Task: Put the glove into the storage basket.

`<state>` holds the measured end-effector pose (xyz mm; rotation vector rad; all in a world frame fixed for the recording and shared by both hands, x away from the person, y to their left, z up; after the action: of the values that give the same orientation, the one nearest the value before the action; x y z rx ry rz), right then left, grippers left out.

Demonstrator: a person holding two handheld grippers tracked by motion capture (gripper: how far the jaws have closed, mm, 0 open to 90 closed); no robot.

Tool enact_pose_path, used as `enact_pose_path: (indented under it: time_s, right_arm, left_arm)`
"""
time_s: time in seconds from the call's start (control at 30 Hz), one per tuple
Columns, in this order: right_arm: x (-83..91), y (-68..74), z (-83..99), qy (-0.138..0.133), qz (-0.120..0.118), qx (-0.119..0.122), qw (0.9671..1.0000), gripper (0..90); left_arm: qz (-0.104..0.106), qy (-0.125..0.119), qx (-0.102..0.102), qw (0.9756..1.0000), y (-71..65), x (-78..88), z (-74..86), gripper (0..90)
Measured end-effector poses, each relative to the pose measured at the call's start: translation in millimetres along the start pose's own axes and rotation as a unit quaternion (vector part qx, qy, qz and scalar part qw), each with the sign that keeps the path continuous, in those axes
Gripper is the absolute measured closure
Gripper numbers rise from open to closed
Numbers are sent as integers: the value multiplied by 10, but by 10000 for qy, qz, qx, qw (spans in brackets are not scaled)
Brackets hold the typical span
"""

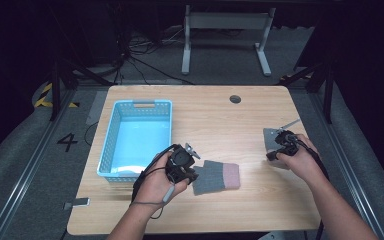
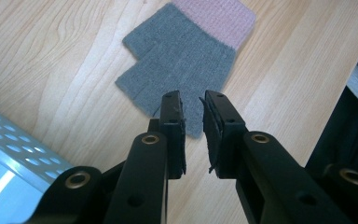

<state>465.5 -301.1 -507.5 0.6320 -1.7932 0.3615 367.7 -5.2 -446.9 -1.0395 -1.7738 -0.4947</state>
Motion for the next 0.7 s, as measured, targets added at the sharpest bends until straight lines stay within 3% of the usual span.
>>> enact_pose_path:
  time_s: [0.43, 0.7]
  right_arm:
    - [82, -120, 232, 31, 33, -223, 9997, 900]
    - [201, -68, 160, -249, -41, -264, 9993, 872]
  left_arm:
    - [-5, 22, 15, 10000, -4, -2, 7, 780]
    - [15, 15, 26, 10000, -3, 1, 7, 774]
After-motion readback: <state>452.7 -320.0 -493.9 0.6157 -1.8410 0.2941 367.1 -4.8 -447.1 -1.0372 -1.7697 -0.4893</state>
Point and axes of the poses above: each handheld gripper's, and its own axes: x roughly backward along the jaws, z roughly out of its underside, y roughly to its left, the point moved 10 cm from there along -x, roughly forward along the jaws, and after that the axes turned 5 degrees about y, right-handed, at the moved point
